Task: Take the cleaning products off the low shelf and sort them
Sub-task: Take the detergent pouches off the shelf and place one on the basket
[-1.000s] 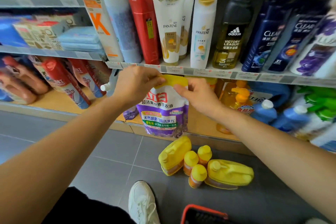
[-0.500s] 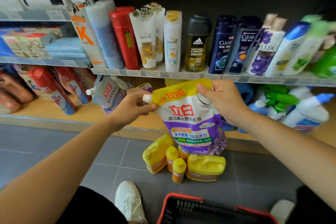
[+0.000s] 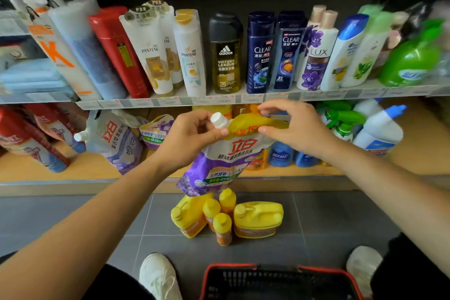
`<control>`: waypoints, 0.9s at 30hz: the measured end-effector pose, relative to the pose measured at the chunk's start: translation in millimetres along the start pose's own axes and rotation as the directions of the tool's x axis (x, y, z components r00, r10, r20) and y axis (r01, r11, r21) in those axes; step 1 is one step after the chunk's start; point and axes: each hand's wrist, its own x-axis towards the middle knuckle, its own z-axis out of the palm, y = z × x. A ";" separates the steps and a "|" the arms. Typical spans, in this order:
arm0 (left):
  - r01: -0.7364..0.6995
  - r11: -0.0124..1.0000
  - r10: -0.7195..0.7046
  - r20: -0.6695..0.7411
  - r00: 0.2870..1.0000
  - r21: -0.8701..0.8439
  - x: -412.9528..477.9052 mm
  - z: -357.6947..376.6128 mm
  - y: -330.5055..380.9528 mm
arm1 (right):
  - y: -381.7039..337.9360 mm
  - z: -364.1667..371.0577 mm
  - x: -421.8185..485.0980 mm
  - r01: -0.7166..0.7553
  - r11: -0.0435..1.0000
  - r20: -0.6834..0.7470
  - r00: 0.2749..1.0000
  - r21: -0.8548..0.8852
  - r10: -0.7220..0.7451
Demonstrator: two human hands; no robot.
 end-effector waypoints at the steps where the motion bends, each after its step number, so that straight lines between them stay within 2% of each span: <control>1: -0.014 1.000 0.014 0.008 1.000 0.013 2.2 2.2 2.5 | -3.4 3.7 -2.5 0.051 0.996 0.034 0.998 -0.069 -0.049; 5: -0.027 0.999 0.025 0.062 0.998 0.021 7.9 2.3 9.9 | -17.4 14.9 -4.6 0.061 0.998 0.125 0.990 -0.008 -0.059; 8: -0.011 0.998 0.016 0.091 0.996 -0.057 5.1 4.0 14.9 | -25.0 11.3 1.0 0.060 0.998 0.150 0.987 0.018 -0.062; 12: 0.014 0.992 0.004 0.138 0.990 -0.126 1.5 9.9 17.3 | -26.1 5.5 -3.4 0.045 0.987 0.144 0.987 0.157 -0.067; 15: 0.136 0.948 -0.080 0.200 0.977 -0.287 1.1 10.1 13.4 | -27.3 1.8 -8.2 0.021 0.969 0.155 0.986 0.245 -0.061; 18: 0.193 0.889 -0.091 0.253 0.963 -0.415 3.1 12.3 9.6 | -24.1 -3.7 -11.6 0.009 0.956 0.172 0.983 0.294 -0.062; 21: 0.145 0.893 -0.064 0.200 0.978 -0.426 4.7 18.4 7.8 | -21.9 -8.6 -15.1 0.019 0.958 0.165 0.984 0.286 -0.069; 27: 0.068 0.928 -0.072 0.001 0.997 -0.366 5.8 34.0 7.9 | -19.1 -6.9 -19.4 0.084 0.988 0.108 0.989 0.129 -0.098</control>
